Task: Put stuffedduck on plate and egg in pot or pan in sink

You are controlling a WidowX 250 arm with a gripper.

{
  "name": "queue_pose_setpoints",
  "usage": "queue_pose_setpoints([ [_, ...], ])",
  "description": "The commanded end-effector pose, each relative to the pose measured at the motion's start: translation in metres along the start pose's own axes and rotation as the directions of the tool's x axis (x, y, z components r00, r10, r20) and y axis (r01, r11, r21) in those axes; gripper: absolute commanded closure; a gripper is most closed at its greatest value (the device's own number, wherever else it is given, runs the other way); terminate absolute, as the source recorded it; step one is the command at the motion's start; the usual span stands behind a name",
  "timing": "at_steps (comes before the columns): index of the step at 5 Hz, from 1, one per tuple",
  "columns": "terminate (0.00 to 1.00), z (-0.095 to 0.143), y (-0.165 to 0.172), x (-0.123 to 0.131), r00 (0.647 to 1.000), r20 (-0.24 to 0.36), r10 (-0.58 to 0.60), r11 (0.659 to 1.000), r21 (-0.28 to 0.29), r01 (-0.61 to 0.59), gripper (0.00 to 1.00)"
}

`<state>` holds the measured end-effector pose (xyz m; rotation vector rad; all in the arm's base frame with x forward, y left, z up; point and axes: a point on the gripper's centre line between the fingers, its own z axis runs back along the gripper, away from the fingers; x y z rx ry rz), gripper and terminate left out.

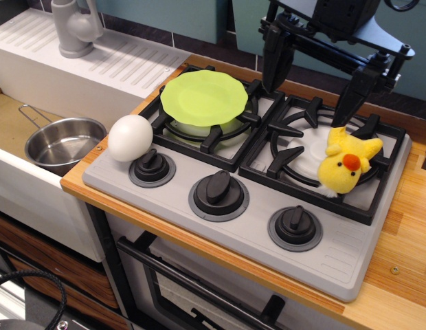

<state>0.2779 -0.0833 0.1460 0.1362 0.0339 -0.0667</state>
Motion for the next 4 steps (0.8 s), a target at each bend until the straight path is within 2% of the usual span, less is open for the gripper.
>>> queue_pose_setpoints([
  [1,0.0,0.0,0.0,0.0,1.0,0.0,0.0,1.0,0.0,0.0,0.0],
  [3,0.0,-0.021,-0.026,0.027,0.998,0.047,0.033,0.999,0.007,-0.033,0.0],
  [4,0.0,-0.027,-0.035,0.036,0.997,0.061,0.054,0.999,-0.007,-0.053,0.0],
])
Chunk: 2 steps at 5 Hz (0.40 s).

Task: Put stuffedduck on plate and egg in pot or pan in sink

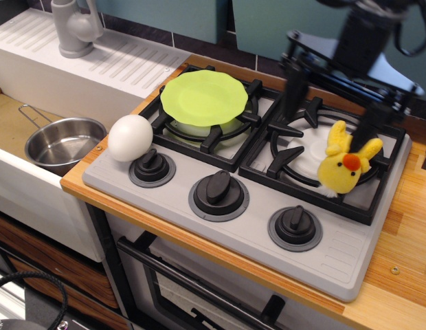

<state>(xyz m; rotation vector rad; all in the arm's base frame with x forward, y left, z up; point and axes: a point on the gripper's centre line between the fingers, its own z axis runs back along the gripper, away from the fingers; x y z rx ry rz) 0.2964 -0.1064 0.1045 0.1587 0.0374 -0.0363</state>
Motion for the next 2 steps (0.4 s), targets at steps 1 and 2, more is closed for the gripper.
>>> queue_pose_setpoints([
  [1,0.0,0.0032,-0.0148,0.0217,0.996,0.087,0.037,0.998,-0.052,-0.033,0.0],
  [2,0.0,-0.0045,-0.0202,0.0283,0.994,0.106,0.039,0.997,-0.07,-0.031,0.0],
])
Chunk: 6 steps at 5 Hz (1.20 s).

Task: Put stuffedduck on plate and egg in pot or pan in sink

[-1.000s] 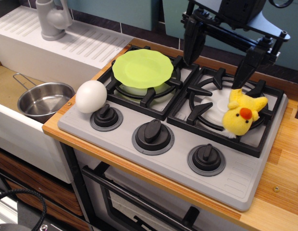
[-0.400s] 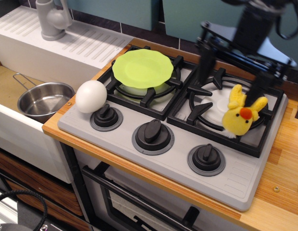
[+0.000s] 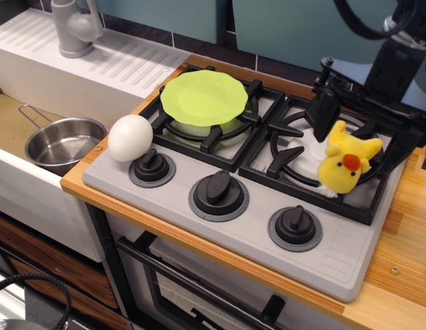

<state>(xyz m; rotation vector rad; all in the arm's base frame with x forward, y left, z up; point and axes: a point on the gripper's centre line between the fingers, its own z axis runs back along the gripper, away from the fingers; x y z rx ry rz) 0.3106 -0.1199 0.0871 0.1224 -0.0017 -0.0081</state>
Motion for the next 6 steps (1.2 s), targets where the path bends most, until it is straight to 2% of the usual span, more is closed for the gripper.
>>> queue_pose_setpoints([
  [1,0.0,0.002,-0.009,0.017,0.994,0.109,-0.012,0.999,-0.041,0.017,0.0],
  [2,0.0,-0.006,-0.01,0.019,0.984,0.174,-0.025,0.999,-0.032,0.031,0.0],
  [3,0.0,-0.013,-0.008,0.019,0.976,0.214,-0.037,0.999,-0.021,0.042,0.0],
  [5,0.0,-0.026,-0.005,0.023,0.965,0.26,-0.038,0.999,-0.021,0.045,0.0],
  [6,0.0,-0.026,-0.006,0.021,0.971,0.234,-0.038,0.999,-0.022,0.044,1.0],
])
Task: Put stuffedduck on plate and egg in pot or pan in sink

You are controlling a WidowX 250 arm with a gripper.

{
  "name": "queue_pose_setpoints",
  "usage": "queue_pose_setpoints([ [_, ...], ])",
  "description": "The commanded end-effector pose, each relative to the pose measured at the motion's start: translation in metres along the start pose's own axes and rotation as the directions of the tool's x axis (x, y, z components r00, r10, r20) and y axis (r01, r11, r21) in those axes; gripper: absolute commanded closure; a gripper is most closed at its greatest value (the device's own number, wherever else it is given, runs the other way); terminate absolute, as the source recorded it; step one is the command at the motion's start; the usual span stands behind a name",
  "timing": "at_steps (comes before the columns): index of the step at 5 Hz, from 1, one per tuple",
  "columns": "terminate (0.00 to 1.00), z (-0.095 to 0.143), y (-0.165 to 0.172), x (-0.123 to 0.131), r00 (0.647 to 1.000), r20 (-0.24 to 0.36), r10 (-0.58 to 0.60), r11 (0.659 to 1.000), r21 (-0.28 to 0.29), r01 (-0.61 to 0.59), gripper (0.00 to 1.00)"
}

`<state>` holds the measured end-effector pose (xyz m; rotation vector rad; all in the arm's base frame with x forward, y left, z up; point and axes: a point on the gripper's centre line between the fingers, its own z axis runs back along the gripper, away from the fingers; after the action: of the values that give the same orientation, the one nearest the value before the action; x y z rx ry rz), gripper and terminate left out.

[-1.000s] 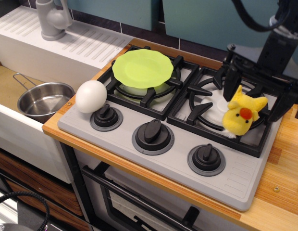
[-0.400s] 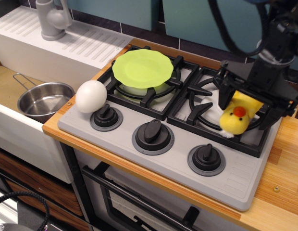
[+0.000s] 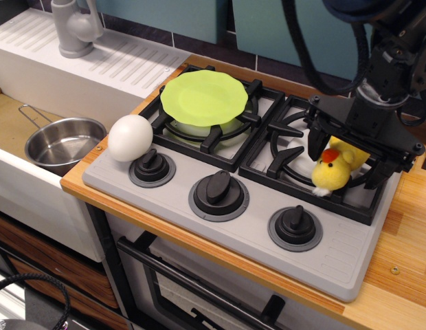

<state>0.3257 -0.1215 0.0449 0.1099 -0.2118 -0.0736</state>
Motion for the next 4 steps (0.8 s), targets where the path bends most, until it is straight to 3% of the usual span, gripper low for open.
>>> queue_pose_setpoints([
  [1,0.0,0.023,0.001,0.008,1.0,-0.012,0.01,1.0,-0.024,-0.01,1.0],
  [3,0.0,0.069,0.01,0.0,0.992,-0.127,0.012,1.0,0.021,-0.01,1.0],
  [4,0.0,0.077,0.029,0.003,0.991,-0.13,-0.027,0.999,0.037,0.032,1.0],
])
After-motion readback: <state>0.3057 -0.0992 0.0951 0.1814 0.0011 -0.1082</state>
